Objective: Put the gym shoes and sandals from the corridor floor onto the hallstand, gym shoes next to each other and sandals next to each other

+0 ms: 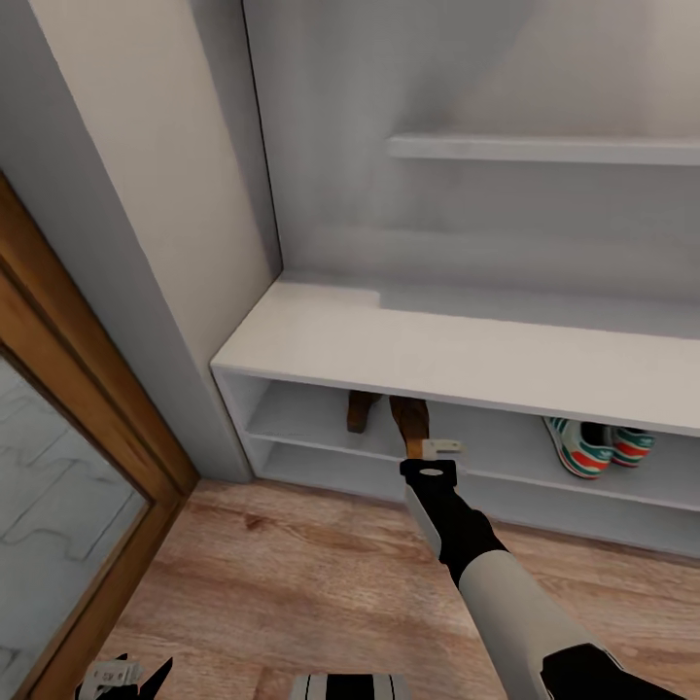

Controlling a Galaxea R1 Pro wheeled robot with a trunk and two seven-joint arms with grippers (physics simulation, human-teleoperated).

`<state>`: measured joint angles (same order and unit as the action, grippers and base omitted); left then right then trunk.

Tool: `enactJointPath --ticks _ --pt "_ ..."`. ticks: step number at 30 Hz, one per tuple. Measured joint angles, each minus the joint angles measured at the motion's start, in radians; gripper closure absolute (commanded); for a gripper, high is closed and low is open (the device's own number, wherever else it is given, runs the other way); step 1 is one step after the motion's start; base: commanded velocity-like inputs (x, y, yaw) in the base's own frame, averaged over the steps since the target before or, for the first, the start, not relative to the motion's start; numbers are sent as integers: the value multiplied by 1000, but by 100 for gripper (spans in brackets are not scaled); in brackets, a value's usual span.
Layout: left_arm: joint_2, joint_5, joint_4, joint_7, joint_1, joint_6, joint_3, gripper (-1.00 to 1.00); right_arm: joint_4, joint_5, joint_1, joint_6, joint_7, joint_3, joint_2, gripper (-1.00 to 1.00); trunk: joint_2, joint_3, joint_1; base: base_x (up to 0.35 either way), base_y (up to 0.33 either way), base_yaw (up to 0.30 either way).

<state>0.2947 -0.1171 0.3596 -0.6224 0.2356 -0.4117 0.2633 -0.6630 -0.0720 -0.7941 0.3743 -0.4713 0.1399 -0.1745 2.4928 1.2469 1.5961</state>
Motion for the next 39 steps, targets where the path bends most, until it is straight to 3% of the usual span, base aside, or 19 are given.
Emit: enactJointPath --ticks 39 --pt "0 4 0 0 0 0 -1 -100 4 0 0 0 1 -1 0 100 0 0 0 107 16 0"
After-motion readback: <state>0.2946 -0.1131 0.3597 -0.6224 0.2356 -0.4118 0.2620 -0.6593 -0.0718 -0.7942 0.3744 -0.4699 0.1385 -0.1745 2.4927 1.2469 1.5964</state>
